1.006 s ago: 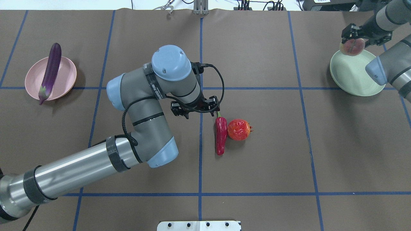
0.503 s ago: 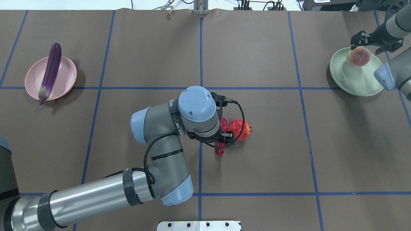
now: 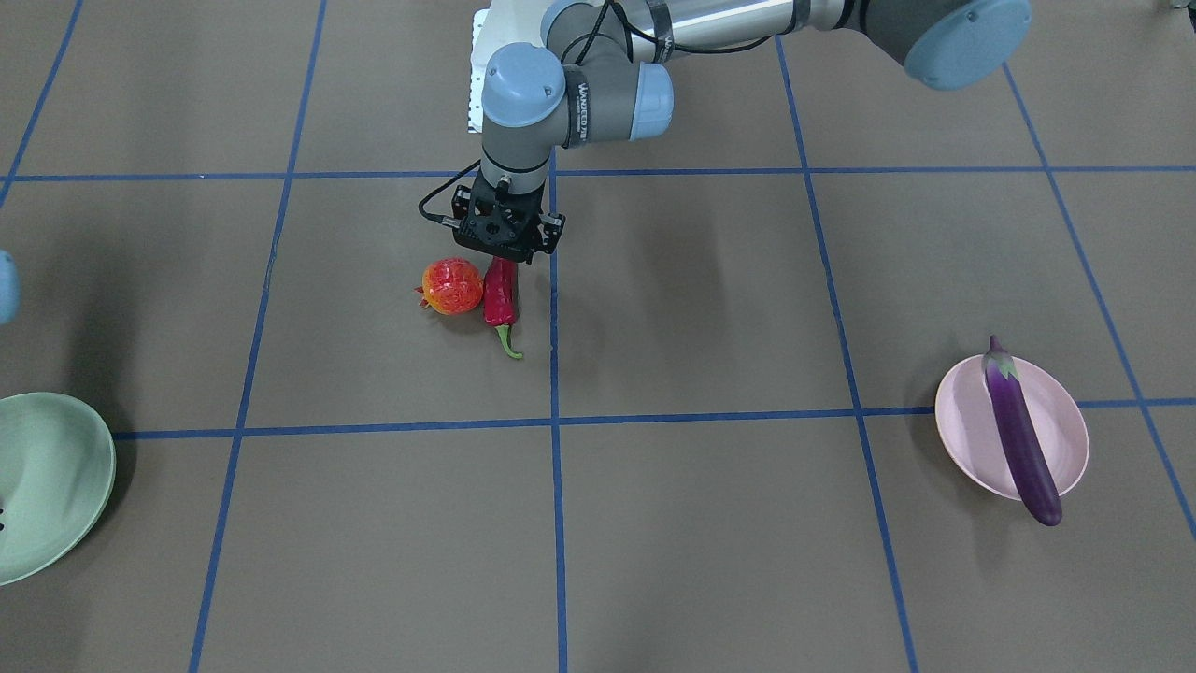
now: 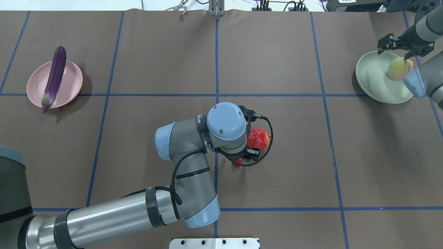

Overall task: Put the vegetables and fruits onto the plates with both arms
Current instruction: 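Carry chili to pink plate with left gripper while right releases peach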

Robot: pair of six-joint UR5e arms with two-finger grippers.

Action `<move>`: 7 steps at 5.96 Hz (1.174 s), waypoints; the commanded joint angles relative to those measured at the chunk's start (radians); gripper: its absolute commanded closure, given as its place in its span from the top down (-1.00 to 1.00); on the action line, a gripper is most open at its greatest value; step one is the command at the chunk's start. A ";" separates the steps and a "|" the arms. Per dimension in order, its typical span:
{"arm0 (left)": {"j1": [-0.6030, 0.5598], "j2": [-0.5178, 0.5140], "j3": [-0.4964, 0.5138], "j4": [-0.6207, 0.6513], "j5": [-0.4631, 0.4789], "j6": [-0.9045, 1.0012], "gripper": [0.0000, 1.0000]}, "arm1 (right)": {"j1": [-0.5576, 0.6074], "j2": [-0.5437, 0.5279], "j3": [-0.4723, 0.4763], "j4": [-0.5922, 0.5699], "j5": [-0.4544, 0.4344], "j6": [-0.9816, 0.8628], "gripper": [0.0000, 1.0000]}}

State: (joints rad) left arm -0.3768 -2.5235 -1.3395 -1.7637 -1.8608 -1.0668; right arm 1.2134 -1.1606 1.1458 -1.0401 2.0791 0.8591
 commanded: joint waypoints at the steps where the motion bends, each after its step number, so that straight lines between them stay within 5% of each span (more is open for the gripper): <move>1: -0.001 -0.035 0.052 0.001 0.012 0.007 0.13 | -0.002 -0.001 0.000 0.000 0.001 0.000 1.00; 3: -0.004 -0.037 0.075 0.000 0.058 0.007 -0.30 | -0.002 0.001 0.000 -0.001 0.002 0.000 1.00; 4: -0.013 -0.037 0.076 0.000 0.058 0.005 -0.99 | -0.003 0.001 0.000 -0.001 0.002 0.000 1.00; 6: -0.094 -0.029 -0.014 0.003 0.039 0.004 -1.00 | -0.005 0.013 0.014 -0.001 0.006 0.000 1.00; 7: -0.167 0.053 -0.162 0.071 0.007 0.001 -1.00 | -0.011 0.015 0.064 -0.003 0.022 0.005 1.00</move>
State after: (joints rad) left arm -0.4787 -2.5286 -1.3826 -1.7400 -1.8287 -1.0639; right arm 1.2070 -1.1495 1.1728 -1.0421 2.0895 0.8604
